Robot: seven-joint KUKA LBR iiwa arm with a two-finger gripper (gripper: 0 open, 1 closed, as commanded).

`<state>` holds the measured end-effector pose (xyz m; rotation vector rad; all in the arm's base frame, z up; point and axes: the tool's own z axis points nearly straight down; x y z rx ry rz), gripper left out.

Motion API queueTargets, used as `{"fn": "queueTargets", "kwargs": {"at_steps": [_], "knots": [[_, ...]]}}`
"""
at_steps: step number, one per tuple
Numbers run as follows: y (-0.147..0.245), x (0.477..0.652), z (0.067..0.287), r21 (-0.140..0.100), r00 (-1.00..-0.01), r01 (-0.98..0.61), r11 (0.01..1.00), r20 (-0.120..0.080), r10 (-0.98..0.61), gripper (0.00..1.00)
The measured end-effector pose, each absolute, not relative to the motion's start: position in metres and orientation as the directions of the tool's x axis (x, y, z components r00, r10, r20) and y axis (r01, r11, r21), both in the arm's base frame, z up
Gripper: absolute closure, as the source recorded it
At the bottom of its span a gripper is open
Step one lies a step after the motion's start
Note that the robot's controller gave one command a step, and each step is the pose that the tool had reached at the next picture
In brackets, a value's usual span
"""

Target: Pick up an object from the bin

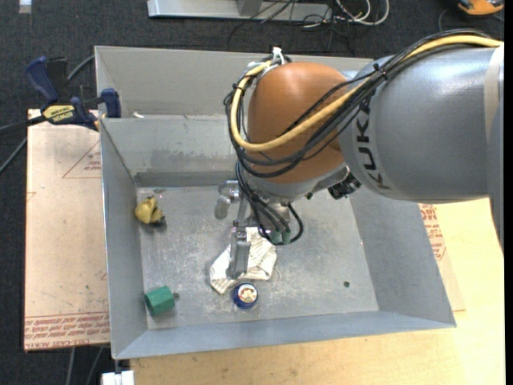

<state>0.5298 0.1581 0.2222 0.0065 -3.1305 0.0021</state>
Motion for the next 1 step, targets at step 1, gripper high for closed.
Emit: {"fn": "queueTargets", "kwargs": {"at_steps": [1], "knots": [[0.1568, 0.5315, 0.2265, 0.0, -1.0, 0.001, 1.0, 0.004, 0.001, 1.0]]}}
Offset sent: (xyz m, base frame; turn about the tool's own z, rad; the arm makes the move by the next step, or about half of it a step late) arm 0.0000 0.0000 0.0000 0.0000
